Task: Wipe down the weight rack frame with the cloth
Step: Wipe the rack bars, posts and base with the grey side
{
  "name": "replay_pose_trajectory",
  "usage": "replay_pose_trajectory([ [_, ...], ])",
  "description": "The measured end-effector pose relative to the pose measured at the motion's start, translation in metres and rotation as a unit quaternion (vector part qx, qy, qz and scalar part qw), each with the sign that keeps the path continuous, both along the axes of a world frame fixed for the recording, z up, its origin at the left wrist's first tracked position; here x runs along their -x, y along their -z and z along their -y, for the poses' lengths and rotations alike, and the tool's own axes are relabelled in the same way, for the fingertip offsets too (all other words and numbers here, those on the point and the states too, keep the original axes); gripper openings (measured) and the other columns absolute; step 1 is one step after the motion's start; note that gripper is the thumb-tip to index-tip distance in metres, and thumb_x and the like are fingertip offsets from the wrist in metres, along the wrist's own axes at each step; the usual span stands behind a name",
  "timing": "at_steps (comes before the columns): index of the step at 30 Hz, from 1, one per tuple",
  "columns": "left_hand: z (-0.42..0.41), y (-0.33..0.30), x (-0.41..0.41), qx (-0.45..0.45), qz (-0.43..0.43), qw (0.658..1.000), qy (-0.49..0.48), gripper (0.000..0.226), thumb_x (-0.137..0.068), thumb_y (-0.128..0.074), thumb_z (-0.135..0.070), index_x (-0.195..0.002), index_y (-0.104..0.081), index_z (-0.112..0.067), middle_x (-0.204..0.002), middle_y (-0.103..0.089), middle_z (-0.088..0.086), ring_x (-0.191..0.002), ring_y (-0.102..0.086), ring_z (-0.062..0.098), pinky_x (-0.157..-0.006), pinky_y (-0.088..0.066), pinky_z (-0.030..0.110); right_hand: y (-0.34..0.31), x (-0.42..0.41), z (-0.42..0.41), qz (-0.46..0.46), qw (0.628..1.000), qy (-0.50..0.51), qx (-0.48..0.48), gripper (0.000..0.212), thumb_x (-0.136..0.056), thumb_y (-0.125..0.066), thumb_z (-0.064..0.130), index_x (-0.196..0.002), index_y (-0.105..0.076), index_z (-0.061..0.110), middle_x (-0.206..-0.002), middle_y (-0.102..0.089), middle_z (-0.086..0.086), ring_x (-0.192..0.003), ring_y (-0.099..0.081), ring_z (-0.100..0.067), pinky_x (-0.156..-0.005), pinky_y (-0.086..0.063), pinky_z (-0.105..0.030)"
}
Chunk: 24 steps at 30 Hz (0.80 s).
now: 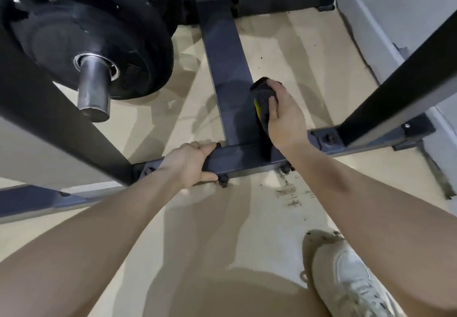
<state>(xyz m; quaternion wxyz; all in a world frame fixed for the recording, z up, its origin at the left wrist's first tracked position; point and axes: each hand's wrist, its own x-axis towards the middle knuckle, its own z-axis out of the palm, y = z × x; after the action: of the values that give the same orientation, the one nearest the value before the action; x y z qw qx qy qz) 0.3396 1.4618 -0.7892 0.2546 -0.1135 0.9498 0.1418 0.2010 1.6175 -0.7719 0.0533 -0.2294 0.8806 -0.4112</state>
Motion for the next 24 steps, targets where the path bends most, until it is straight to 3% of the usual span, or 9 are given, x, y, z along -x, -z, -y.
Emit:
replay_pose_trajectory([
  [2,0.004,0.002,0.002,-0.022,-0.004,1.000,-0.008,0.081,-0.081,-0.065,-0.051,-0.148,-0.023,-0.031,-0.132,-0.047,0.007,-0.119,-0.046,0.028,-0.091,-0.042,0.030,0.028,0.002,0.002,-0.039,0.967,-0.185,-0.168,0.043,-0.103,-0.030,0.027,-0.144,-0.038,0.016,-0.146,-0.041,-0.001,-0.136,-0.033,-0.021,-0.111,-0.024,-0.031],
  [4,0.007,0.000,0.007,-0.048,-0.012,0.999,-0.012,0.077,-0.080,-0.067,-0.049,-0.145,-0.030,-0.031,-0.134,-0.049,0.004,-0.120,-0.049,0.026,-0.092,-0.044,0.031,0.044,-0.004,-0.003,-0.107,0.892,-0.314,-0.308,0.067,-0.095,-0.006,0.058,-0.146,-0.035,0.024,-0.155,-0.027,0.004,-0.144,-0.018,-0.025,-0.115,-0.013,-0.037],
  [6,0.010,-0.005,0.016,-0.083,-0.008,0.996,-0.042,0.065,-0.084,-0.062,-0.049,-0.141,-0.038,-0.030,-0.134,-0.052,0.002,-0.119,-0.051,0.024,-0.094,-0.044,0.032,0.040,0.000,-0.009,-0.125,0.853,-0.391,-0.322,0.089,-0.083,0.012,0.069,-0.146,-0.034,0.026,-0.156,-0.022,0.006,-0.145,-0.013,-0.024,-0.115,-0.009,-0.038],
  [9,0.006,-0.009,0.029,-0.045,0.029,0.995,-0.086,0.059,-0.087,-0.054,-0.054,-0.139,-0.042,-0.028,-0.130,-0.055,0.005,-0.115,-0.053,0.025,-0.085,-0.044,0.027,0.036,0.027,-0.007,-0.110,0.814,-0.460,-0.336,0.063,-0.096,-0.005,0.057,-0.150,-0.021,0.029,-0.158,-0.005,0.011,-0.146,0.001,-0.017,-0.115,0.002,-0.032],
  [11,-0.001,-0.005,0.033,-0.031,0.040,0.995,-0.084,0.059,-0.087,-0.056,-0.053,-0.139,-0.042,-0.029,-0.130,-0.054,0.005,-0.114,-0.052,0.025,-0.083,-0.044,0.027,0.040,0.045,0.012,-0.089,0.811,-0.447,-0.367,0.051,-0.102,-0.015,0.044,-0.151,-0.011,0.032,-0.158,0.007,0.012,-0.146,0.009,-0.017,-0.116,0.004,-0.033],
  [14,-0.002,-0.003,0.033,-0.050,0.058,0.989,-0.127,0.061,-0.085,-0.061,-0.050,-0.140,-0.043,-0.029,-0.131,-0.054,0.008,-0.116,-0.052,0.028,-0.094,-0.046,0.033,0.047,0.055,0.040,-0.083,0.851,-0.372,-0.361,0.048,-0.103,-0.016,0.041,-0.150,-0.013,0.035,-0.158,0.008,0.012,-0.146,0.010,-0.021,-0.117,0.004,-0.036],
  [19,-0.001,-0.005,0.034,-0.073,0.061,0.986,-0.139,0.061,-0.083,-0.064,-0.048,-0.138,-0.044,-0.033,-0.130,-0.056,0.007,-0.115,-0.054,0.026,-0.095,-0.046,0.033,0.048,0.032,0.000,-0.083,0.841,-0.474,-0.249,0.062,-0.094,-0.003,0.050,-0.143,-0.037,0.032,-0.153,-0.011,0.020,-0.143,0.005,-0.007,-0.114,0.006,-0.029],
  [21,-0.001,-0.005,0.034,-0.072,0.066,0.984,-0.146,0.060,-0.084,-0.063,-0.049,-0.139,-0.043,-0.034,-0.130,-0.056,0.005,-0.115,-0.053,0.026,-0.094,-0.046,0.031,0.048,0.042,0.004,-0.061,0.833,-0.491,-0.247,0.051,-0.101,-0.010,0.043,-0.143,-0.037,0.034,-0.152,-0.009,0.025,-0.142,0.007,-0.003,-0.114,0.006,-0.028],
  [24,-0.006,-0.004,0.034,-0.046,0.065,0.985,-0.154,0.055,-0.087,-0.060,-0.046,-0.137,-0.046,-0.031,-0.125,-0.057,0.007,-0.113,-0.054,0.027,-0.089,-0.046,0.029,0.050,0.061,0.043,-0.065,0.840,-0.458,-0.284,0.043,-0.103,-0.022,0.037,-0.144,-0.034,0.037,-0.156,-0.008,0.021,-0.146,0.005,-0.012,-0.118,0.002,-0.035],
])
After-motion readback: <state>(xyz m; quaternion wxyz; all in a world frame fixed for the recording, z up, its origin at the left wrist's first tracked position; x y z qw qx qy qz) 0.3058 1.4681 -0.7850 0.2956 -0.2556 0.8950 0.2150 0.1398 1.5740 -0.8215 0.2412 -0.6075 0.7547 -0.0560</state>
